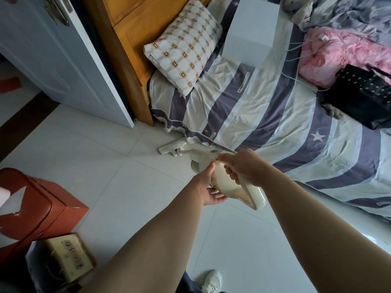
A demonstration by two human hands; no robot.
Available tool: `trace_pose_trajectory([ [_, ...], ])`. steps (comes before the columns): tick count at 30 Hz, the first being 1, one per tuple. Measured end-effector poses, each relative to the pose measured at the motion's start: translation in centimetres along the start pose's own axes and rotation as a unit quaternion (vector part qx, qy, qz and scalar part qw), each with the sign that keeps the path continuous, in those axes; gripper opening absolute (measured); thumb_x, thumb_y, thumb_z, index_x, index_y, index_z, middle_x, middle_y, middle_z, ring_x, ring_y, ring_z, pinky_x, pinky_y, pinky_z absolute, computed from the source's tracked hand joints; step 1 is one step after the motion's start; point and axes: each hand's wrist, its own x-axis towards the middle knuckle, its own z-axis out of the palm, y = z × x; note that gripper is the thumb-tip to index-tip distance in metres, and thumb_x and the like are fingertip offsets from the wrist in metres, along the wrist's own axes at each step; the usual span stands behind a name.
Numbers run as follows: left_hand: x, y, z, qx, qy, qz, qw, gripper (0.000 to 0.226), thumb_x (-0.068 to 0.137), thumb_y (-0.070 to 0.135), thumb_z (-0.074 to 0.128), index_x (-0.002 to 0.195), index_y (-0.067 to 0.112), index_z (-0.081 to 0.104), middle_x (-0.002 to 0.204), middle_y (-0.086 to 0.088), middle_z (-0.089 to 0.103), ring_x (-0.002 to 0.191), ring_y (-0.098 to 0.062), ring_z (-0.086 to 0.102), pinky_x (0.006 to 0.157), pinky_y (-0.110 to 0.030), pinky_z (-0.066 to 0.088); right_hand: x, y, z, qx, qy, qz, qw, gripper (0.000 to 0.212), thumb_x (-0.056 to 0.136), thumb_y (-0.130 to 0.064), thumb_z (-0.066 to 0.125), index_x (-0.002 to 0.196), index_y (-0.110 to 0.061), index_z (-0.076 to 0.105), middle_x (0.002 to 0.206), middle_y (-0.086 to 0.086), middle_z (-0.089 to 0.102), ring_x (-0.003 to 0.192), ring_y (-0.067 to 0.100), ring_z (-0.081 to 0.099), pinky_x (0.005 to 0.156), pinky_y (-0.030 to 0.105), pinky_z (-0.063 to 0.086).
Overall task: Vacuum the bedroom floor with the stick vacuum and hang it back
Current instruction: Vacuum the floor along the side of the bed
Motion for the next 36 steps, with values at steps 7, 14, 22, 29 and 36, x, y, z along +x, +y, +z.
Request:
trace_pose_trajectory([
  [7,-0.7,-2.4,0.7,-0.020,-0.002,0.002,1.000,0.063,0.083,0.054,0.070,0.126,0.013,0.048,0.119,-0.024,0.058,0.109,-0.040,0.062,0.091,-0.055,0.053,-1.3,1.7,-1.1,0.003,-0.027,-0.005,1.000,0.038,0.087,-0.039,0.066,0.074,-0.004,0.065,0.063,0.010,0.059,0.055,0.022,0.048,0.051,0.030,0.042],
  [14,-1.4,-4.8,0.8,-0.037,0.003,0.012,0.999,0.066,0.082,0.054,0.070,0.127,0.010,0.048,0.121,-0.026,0.056,0.110,-0.040,0.061,0.086,-0.055,0.055,-2.8,2.8,-1.5,-0.015,-0.049,-0.007,0.999,0.036,0.088,-0.039,0.066,0.074,-0.006,0.065,0.063,0.008,0.058,0.053,0.021,0.047,0.050,0.027,0.041],
  [22,-2.8,-7.9,1.0,-0.059,-0.002,0.026,0.998,0.062,0.084,0.053,0.070,0.121,0.009,0.048,0.121,-0.026,0.056,0.111,-0.040,0.061,0.085,-0.054,0.055,-5.0,4.0,-1.8,-0.048,-0.065,-0.026,0.996,0.035,0.088,-0.037,0.064,0.074,-0.005,0.065,0.064,0.009,0.058,0.052,0.019,0.047,0.049,0.026,0.041],
  [29,-4.0,-10.2,1.3,-0.072,-0.002,0.033,0.997,0.063,0.085,0.053,0.067,0.123,0.007,0.047,0.120,-0.025,0.056,0.112,-0.039,0.060,0.085,-0.052,0.054,-6.9,5.0,-2.0,-0.068,-0.072,-0.041,0.994,0.032,0.089,-0.034,0.063,0.075,-0.005,0.064,0.065,0.009,0.056,0.053,0.020,0.045,0.050,0.027,0.040],
  [36,-4.4,-12.9,2.0,-0.082,-0.005,0.048,0.995,0.062,0.087,0.052,0.065,0.126,0.006,0.048,0.123,-0.027,0.056,0.110,-0.040,0.061,0.085,-0.054,0.055,-8.4,6.8,-2.7,-0.103,-0.075,-0.071,0.989,0.039,0.088,-0.040,0.064,0.067,-0.007,0.061,0.060,0.008,0.055,0.052,0.022,0.045,0.052,0.029,0.041],
])
